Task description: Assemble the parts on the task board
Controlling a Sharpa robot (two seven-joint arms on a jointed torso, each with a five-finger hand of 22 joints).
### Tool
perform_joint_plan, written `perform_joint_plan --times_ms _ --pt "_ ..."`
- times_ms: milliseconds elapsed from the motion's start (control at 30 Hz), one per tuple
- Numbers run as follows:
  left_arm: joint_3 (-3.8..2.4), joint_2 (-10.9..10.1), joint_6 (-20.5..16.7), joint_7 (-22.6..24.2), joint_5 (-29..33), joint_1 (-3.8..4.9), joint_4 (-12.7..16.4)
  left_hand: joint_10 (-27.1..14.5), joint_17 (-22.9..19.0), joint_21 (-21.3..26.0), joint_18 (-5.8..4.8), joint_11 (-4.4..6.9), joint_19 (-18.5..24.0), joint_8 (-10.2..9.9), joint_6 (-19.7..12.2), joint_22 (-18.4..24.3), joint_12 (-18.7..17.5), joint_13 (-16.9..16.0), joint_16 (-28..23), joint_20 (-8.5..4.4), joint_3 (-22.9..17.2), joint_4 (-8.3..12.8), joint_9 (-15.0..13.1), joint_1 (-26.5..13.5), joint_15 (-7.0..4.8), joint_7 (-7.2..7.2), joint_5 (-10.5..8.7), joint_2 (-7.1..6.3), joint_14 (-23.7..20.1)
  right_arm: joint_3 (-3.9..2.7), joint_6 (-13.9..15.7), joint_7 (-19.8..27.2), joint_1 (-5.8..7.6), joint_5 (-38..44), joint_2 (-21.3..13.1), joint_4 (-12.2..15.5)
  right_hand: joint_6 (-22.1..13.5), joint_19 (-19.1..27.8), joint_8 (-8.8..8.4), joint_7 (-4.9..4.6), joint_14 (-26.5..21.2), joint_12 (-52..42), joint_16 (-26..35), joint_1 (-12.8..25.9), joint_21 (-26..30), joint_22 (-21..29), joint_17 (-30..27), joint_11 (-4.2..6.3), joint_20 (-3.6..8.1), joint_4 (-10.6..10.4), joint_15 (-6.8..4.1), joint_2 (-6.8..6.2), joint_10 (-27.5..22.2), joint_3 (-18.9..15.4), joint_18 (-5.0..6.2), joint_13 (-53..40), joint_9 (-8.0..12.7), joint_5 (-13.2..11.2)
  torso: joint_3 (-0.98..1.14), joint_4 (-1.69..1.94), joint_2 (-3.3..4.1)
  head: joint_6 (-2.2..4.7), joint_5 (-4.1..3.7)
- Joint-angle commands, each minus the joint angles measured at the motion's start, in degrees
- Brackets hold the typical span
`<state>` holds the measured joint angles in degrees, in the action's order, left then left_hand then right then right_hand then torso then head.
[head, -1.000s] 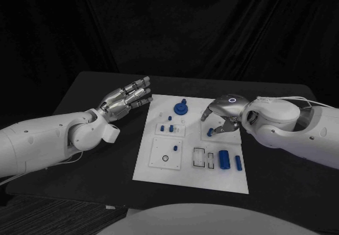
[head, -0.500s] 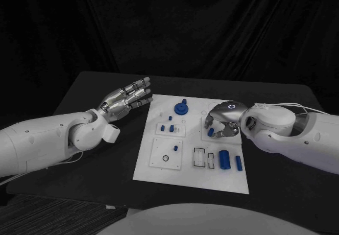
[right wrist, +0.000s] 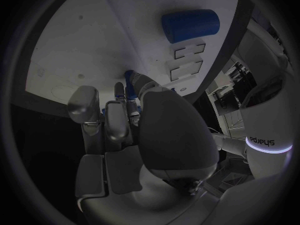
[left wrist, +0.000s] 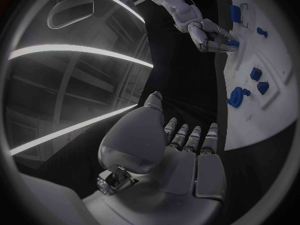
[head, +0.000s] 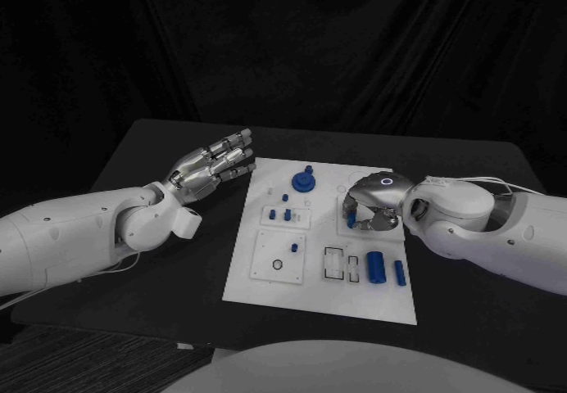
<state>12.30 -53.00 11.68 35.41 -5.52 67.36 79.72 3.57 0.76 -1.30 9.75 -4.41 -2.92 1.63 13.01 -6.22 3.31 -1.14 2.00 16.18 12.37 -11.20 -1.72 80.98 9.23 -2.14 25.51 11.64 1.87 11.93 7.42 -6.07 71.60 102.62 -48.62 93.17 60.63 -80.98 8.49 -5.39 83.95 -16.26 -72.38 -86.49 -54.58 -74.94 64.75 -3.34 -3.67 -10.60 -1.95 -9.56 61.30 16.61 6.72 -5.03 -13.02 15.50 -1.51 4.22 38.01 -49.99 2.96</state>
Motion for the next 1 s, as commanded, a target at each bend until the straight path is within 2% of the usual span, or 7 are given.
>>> perform_joint_plan --times_ms 33,400,600,767,1000 --pt "-0.06 0.17 0.41 0.43 0.35 -0.10 0.00 -0.12 0.07 -0.35 0.62 -0.30 -0.21 0.25 0.01 -0.09 0.38 -0.08 0.34 0.10 -0.04 0.43 -0.08 0.31 0.18 0.44 0.31 0.32 0.09 -0.04 1.98 1.19 -0.14 0.20 -0.09 0.15 0.25 -0.35 0.24 0.08 0.63 0.01 -0.17 0.00 -0.16 -7.10 -0.01 0.03 -0.11 -0.03 -0.21 -0.15 0.42 0.38 -0.71 0.09 -0.12 -0.17 -0.02 -0.03 0.01 -0.01 -0.01" --pt "-0.06 0.33 0.67 0.02 0.35 -0.20 -0.23 0.12 0.10 -0.37 0.61 -0.55 -0.31 0.28 0.21 -0.10 0.71 -0.15 0.50 0.13 -0.22 0.86 -0.11 0.69 0.21 0.67 0.59 0.47 0.22 -0.04 2.23 1.33 -0.20 0.20 -0.22 0.41 1.86 -0.40 0.89 -0.26 0.54 0.09 0.04 -0.07 -0.85 -7.26 -0.23 0.71 -0.12 1.23 -0.30 -0.21 3.66 2.23 -0.79 -0.03 -1.34 -0.27 0.00 0.00 -0.02 -0.01 -0.01" --pt "-0.06 0.37 0.84 -0.19 0.35 -0.33 -0.40 0.19 0.11 -0.38 0.60 -0.66 -0.33 0.29 0.28 -0.08 0.82 -0.17 0.55 0.13 -0.29 1.01 -0.12 0.82 0.21 0.80 0.74 0.52 0.26 -0.04 3.25 1.01 -0.19 0.20 -0.84 1.10 3.89 -0.35 2.06 0.02 0.50 0.10 0.14 0.06 -0.99 -7.28 -0.29 1.15 0.02 2.18 -0.48 -0.18 5.48 2.87 -0.80 -0.23 -2.72 -0.25 0.00 -0.01 -0.06 -0.01 0.09" --pt "-0.06 0.38 0.98 -0.44 0.35 -0.53 -0.53 0.20 0.11 -0.38 0.60 -0.71 -0.34 0.30 0.34 -0.08 0.86 -0.17 0.55 0.14 -0.33 1.08 -0.13 0.87 0.21 0.85 0.83 0.55 0.25 -0.04 4.34 0.52 -0.11 0.20 -1.89 2.29 5.63 -0.40 3.60 0.42 0.58 0.16 0.10 0.59 -1.41 -7.36 -0.18 1.66 0.26 3.05 -0.78 -0.04 7.08 3.22 -0.85 -0.54 -4.68 -0.33 -0.01 0.00 -0.07 -0.01 0.21" --pt "-0.06 0.36 1.11 -0.73 0.35 -0.79 -0.70 0.20 0.11 -0.38 0.60 -0.71 -0.34 0.30 0.34 -0.08 0.86 -0.17 0.55 0.14 -0.33 1.08 -0.13 0.87 0.21 0.85 0.83 0.55 0.25 -0.05 5.32 -0.03 0.60 0.20 -3.24 4.12 6.09 -0.47 4.23 0.51 0.63 0.11 0.10 0.81 -1.71 -7.41 -0.15 1.92 0.38 3.44 -0.89 0.02 7.95 3.45 -0.90 -0.76 -5.60 -0.42 -0.01 0.01 -0.02 -0.01 0.20"
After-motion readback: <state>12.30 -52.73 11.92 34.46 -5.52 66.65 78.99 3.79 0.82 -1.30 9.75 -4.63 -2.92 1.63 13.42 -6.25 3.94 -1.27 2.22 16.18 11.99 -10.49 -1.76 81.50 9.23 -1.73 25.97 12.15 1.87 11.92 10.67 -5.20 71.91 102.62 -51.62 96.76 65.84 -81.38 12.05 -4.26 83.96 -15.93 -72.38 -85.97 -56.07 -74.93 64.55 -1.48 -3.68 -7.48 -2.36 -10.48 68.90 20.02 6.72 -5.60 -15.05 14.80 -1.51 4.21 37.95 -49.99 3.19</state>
